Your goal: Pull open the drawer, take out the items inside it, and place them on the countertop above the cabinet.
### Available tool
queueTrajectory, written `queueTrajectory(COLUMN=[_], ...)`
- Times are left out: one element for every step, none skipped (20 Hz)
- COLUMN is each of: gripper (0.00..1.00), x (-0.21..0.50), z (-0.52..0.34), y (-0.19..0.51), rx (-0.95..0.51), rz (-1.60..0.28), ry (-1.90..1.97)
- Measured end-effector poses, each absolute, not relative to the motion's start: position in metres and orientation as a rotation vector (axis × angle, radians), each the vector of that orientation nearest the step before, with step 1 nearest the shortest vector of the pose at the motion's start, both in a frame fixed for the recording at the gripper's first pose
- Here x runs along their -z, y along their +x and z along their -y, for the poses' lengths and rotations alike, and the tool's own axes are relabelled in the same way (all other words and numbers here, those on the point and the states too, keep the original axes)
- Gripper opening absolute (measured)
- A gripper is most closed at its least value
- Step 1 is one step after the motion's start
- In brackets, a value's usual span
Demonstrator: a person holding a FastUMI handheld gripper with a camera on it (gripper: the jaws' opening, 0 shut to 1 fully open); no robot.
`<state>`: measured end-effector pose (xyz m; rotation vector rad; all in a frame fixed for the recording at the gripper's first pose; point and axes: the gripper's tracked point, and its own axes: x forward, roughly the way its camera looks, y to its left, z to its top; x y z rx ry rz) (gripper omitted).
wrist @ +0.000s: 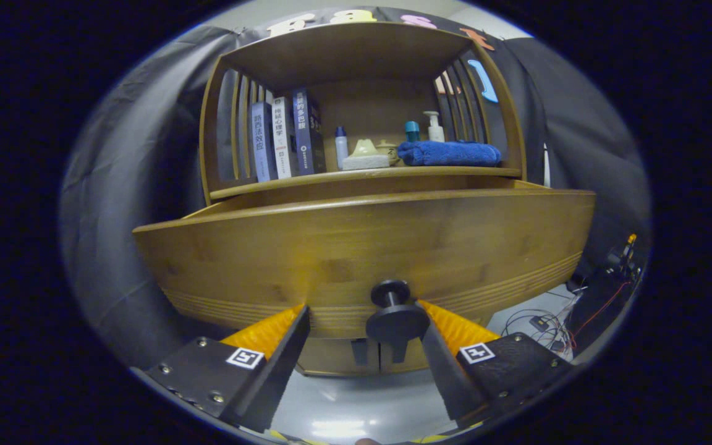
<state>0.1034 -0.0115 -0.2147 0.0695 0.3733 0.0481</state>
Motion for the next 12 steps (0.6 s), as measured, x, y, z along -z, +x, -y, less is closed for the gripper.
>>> queueTrajectory(gripper=[0.99,0.99,0.99,0.99,0.99,0.99,0.99,0.99,0.99,0.99,0.99,0.99], x=[0.216,0.214,0.213,0.215,0.219,0.218,0.218,0.219,0.220,0.223,0.223,0.223], z=[0.011,0.009,0.007,0.006,0.003,0.002,0.001,0.001,0.001,0.003,0.004,0.004], y=[0.110,0.121,0.130,0.137,0.148,0.153,0.164,0.171,0.179,0.185,0.190,0.196], rx=[-0.043,-0.036,-0.023,-0.010,-0.006,-0.004,-0.002,-0.006,-0.010,-0.015,-0.021,-0.023], rz=[-0.374,-0.363,-0.353,-0.365,-0.357,-0.364,-0.354,-0.356,-0.349,-0.343,-0.332,-0.321], ry=[0.066,0.061,0.050,0.027,0.018,0.029,0.044,0.043,0.039,0.033,0.034,0.042])
